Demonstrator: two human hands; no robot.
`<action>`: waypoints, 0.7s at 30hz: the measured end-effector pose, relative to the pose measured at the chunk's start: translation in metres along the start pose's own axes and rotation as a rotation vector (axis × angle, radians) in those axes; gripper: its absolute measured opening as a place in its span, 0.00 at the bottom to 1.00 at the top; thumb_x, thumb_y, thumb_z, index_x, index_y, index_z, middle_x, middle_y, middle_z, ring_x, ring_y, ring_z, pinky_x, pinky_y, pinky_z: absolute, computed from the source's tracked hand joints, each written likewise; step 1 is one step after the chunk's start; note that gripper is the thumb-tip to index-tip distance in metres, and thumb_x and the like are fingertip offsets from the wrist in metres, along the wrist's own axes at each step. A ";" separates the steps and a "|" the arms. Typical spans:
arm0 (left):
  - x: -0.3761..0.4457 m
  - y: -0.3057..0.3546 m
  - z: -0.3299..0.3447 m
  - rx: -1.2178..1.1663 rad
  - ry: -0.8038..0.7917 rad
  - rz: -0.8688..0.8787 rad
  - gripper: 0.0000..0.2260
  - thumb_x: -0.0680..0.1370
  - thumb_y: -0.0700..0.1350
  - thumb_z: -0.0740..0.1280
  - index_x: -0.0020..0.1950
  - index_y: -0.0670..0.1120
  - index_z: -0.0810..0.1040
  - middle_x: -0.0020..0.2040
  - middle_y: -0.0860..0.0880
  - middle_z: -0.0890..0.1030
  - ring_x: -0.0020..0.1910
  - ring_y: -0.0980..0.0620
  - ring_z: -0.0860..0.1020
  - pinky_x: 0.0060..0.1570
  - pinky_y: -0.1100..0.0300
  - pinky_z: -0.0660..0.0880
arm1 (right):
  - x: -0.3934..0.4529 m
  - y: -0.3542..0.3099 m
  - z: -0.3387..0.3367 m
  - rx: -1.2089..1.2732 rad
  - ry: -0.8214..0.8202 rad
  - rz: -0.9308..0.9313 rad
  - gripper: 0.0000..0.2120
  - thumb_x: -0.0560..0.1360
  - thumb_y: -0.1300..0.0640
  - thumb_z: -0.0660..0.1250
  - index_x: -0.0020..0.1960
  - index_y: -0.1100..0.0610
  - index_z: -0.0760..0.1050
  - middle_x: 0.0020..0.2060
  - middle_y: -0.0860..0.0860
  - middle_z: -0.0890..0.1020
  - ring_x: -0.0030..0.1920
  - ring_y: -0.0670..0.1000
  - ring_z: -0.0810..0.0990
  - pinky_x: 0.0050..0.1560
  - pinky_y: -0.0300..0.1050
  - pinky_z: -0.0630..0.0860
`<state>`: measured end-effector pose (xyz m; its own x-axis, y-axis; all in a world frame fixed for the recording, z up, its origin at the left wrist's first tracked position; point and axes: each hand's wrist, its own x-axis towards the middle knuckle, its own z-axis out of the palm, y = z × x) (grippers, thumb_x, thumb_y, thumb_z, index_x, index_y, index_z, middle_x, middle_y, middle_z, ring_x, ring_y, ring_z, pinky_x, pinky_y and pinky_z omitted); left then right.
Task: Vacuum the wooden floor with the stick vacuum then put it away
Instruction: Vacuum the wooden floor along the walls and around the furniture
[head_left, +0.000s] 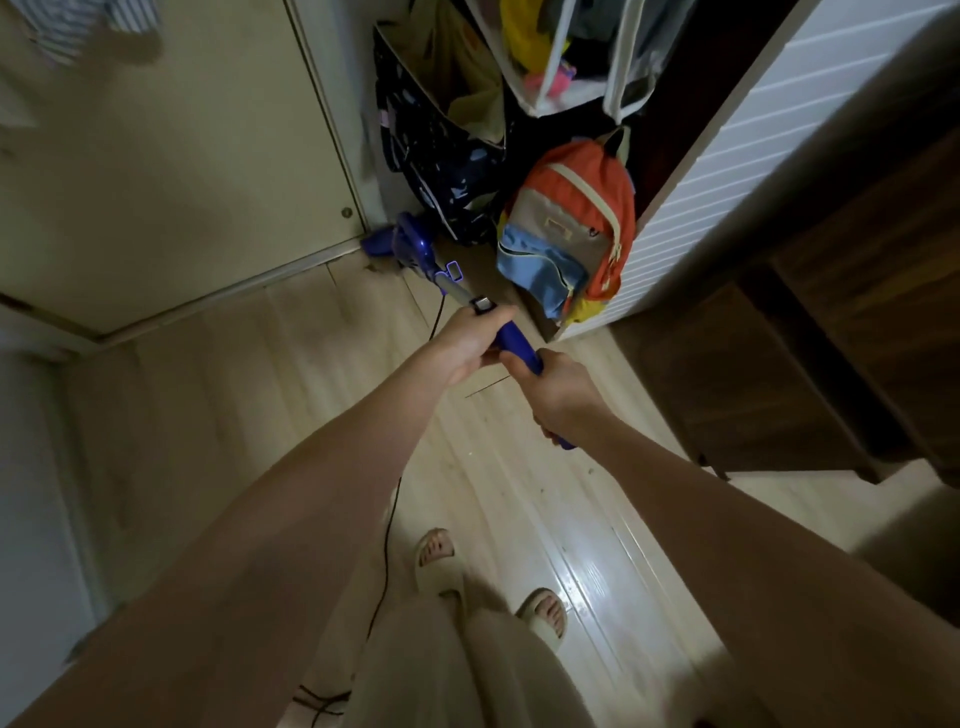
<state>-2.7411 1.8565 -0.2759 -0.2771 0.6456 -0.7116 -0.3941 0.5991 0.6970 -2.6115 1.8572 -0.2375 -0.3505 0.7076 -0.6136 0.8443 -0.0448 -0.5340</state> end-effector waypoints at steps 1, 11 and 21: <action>0.000 -0.003 0.005 0.009 0.000 -0.003 0.07 0.79 0.44 0.65 0.42 0.45 0.71 0.35 0.48 0.74 0.34 0.53 0.75 0.31 0.64 0.75 | 0.000 0.006 -0.001 -0.007 0.006 0.003 0.21 0.79 0.38 0.56 0.50 0.57 0.71 0.35 0.55 0.78 0.26 0.53 0.76 0.27 0.46 0.77; -0.022 -0.010 0.035 0.023 0.077 0.016 0.07 0.77 0.42 0.65 0.40 0.45 0.71 0.33 0.47 0.73 0.32 0.52 0.74 0.27 0.63 0.73 | -0.015 0.034 -0.013 -0.047 0.031 -0.047 0.22 0.78 0.36 0.57 0.48 0.56 0.70 0.39 0.55 0.78 0.39 0.58 0.79 0.43 0.55 0.80; -0.105 -0.076 0.137 0.094 0.053 -0.007 0.07 0.77 0.41 0.65 0.39 0.45 0.72 0.31 0.48 0.74 0.30 0.52 0.74 0.33 0.62 0.73 | -0.111 0.143 -0.037 -0.029 0.087 0.022 0.23 0.76 0.34 0.57 0.48 0.55 0.72 0.42 0.57 0.80 0.42 0.62 0.81 0.45 0.59 0.81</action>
<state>-2.5618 1.8087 -0.2421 -0.3221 0.6168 -0.7182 -0.3131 0.6465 0.6957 -2.4370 1.7988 -0.2242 -0.2962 0.7656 -0.5711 0.8631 -0.0415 -0.5033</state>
